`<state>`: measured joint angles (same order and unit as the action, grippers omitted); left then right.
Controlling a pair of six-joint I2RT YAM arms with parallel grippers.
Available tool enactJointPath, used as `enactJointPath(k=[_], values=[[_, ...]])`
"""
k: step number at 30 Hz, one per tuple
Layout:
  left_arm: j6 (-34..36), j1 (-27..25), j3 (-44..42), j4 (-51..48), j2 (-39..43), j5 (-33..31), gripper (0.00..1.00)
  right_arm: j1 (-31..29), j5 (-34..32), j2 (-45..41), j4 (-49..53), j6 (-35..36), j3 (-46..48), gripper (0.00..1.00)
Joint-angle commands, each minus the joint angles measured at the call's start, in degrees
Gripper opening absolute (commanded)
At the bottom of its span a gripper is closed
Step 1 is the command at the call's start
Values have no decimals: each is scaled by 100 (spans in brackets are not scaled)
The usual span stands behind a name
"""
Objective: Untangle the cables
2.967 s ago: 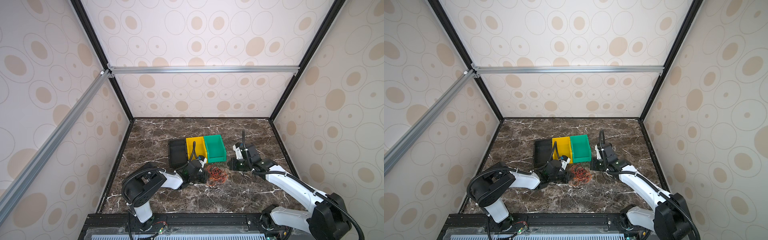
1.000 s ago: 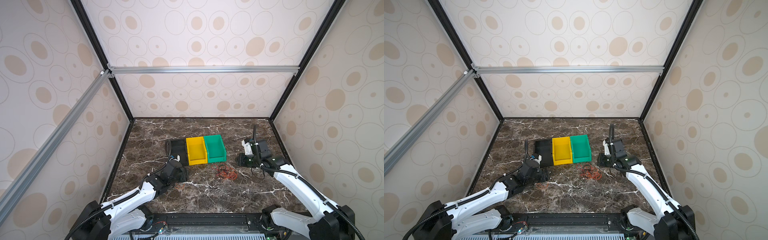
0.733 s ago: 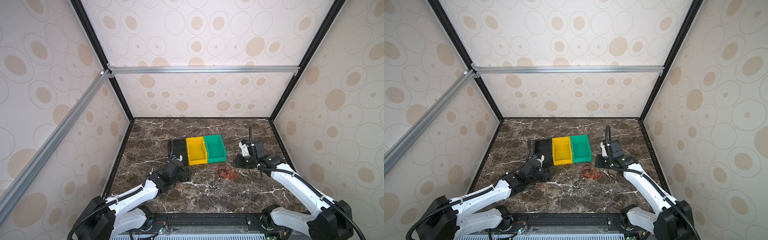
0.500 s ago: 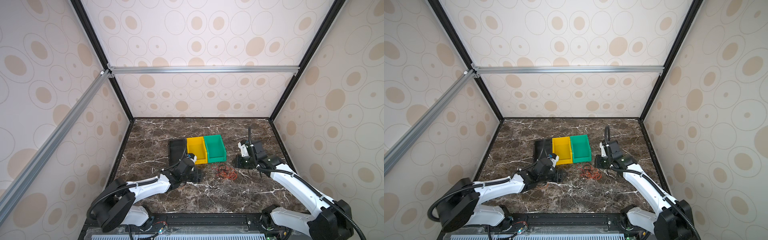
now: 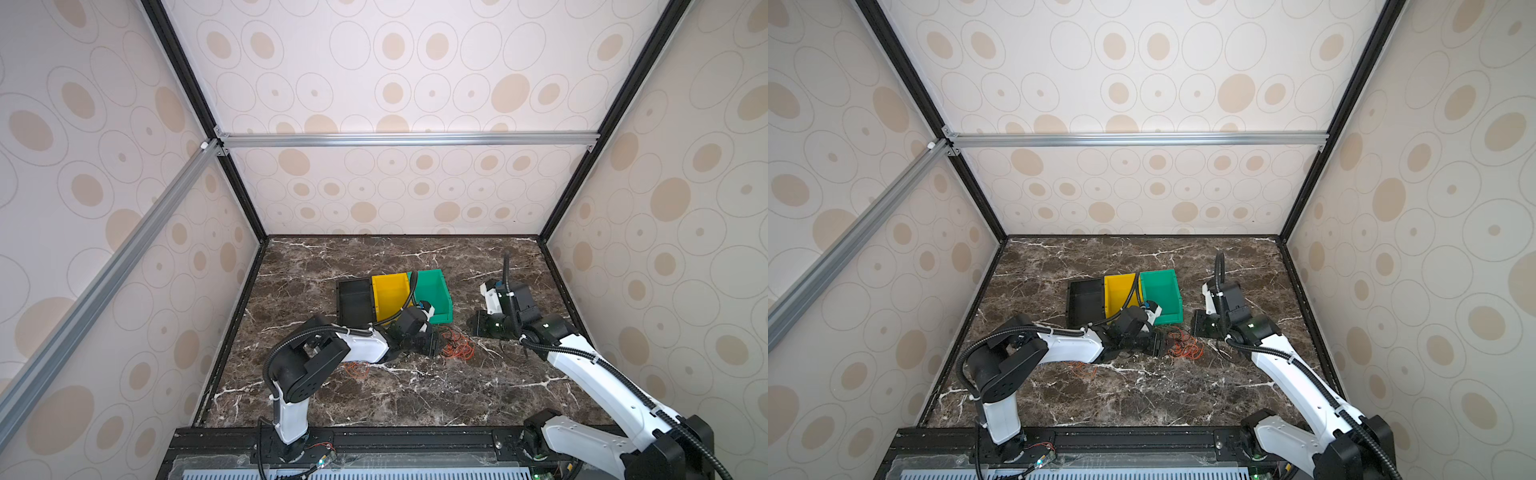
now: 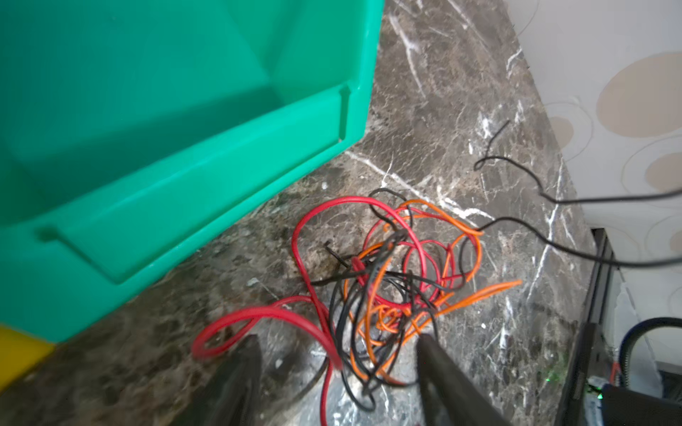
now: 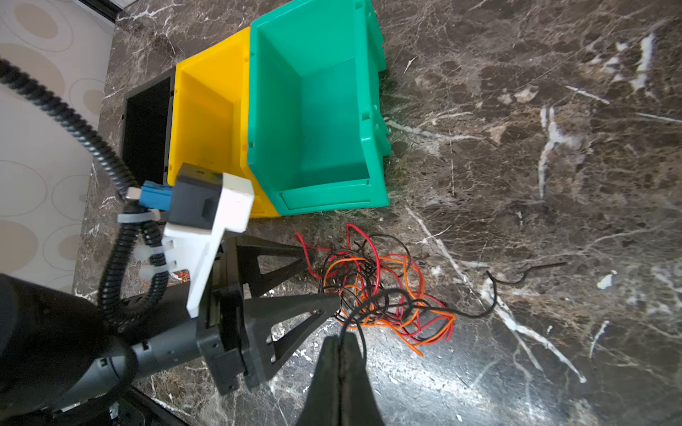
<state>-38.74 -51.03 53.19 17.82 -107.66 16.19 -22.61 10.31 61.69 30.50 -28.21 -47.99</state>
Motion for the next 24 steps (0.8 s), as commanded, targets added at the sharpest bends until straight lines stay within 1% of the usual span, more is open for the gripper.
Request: enactJointPath(k=[1,2,3,4,5,6,10,12,14,18,21,23,24], values=[[-56,-78,133,331,-98,183,54,-33,-107,-91,44,-54,104,0],[-83,-83,113,361,-104,169,46,-40,-133,-96,27,-54,104,0],[-97,-83,75,324,-79,84,33,-41,-172,-116,26,-50,104,0],[-105,-75,48,220,-38,-46,23,-39,-239,-145,43,-37,88,0],[-90,-73,-15,133,53,-220,14,-37,-307,-172,60,-9,73,0],[-81,-65,-104,107,159,-334,9,-41,-392,-209,96,20,42,0],[-127,-6,-527,-13,683,-623,5,-39,-896,-345,189,61,-24,0],[-231,25,-794,-114,1022,-874,3,-38,-1195,-377,271,51,-69,0],[-345,53,-1043,-138,1335,-1114,3,-33,-1658,-361,419,84,-129,0],[-534,107,-1509,-680,1975,-1607,4,-35,-2786,-225,701,185,-210,0],[-671,178,-1836,-960,2391,-1805,4,8,-3484,-83,872,173,-220,0],[-779,226,-2022,-1136,2648,-1941,4,177,-3610,-39,868,120,-178,0],[-863,256,-2125,-1225,2793,-2022,4,304,-3526,-37,825,90,-142,0]])
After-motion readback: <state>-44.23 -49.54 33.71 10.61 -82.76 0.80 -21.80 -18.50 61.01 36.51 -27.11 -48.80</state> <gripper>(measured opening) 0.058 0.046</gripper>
